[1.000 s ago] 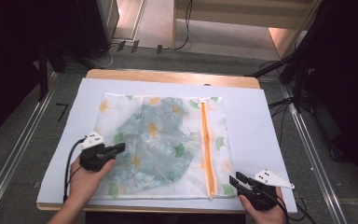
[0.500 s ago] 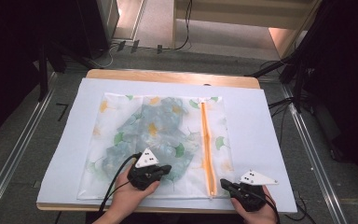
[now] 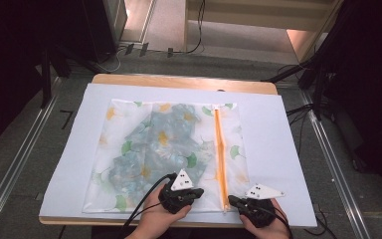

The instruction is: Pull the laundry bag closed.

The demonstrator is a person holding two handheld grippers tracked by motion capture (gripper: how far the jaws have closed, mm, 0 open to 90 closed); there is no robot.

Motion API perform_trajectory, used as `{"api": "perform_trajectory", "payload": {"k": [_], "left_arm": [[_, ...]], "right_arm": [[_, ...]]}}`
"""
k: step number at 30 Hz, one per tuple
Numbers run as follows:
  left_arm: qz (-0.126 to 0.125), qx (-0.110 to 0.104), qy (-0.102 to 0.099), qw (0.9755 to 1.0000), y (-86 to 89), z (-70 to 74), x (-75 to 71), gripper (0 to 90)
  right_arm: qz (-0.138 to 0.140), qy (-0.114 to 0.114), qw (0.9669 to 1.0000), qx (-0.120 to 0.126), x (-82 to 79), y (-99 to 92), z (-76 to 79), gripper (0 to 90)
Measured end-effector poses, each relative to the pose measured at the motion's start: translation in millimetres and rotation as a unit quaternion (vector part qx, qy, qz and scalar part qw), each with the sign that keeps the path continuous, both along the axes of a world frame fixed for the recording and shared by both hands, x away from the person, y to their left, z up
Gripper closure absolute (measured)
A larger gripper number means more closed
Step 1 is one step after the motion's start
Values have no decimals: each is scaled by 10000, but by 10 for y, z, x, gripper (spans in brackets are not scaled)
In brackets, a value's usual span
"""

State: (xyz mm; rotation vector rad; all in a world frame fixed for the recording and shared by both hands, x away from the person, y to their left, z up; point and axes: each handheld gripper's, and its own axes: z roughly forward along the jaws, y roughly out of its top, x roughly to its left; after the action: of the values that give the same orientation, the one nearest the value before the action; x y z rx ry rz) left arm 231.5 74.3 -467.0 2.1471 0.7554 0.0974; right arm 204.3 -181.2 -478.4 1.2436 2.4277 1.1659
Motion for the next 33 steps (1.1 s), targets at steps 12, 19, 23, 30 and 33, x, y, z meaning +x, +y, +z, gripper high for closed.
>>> {"api": "perform_trajectory", "payload": {"k": [12,19,23,30,33], "left_arm": [[-229,140,59,9996,-226,-107,-59,900],[-304,217,-55,9993,-253,-130,-69,900],[-316,186,-50,9993,-246,-137,-69,900],[-288,86,64,9995,-224,-147,-52,900],[-293,85,69,9995,-223,-147,-50,900]], "right_arm": [[48,-294,9995,88,-119,-35,71,900],[334,-190,9989,264,-193,-40,76,883],[532,-220,9982,164,-222,31,49,770],[535,-594,9959,-433,-284,148,8,613],[467,-667,9946,-648,-291,147,-15,631]]}}
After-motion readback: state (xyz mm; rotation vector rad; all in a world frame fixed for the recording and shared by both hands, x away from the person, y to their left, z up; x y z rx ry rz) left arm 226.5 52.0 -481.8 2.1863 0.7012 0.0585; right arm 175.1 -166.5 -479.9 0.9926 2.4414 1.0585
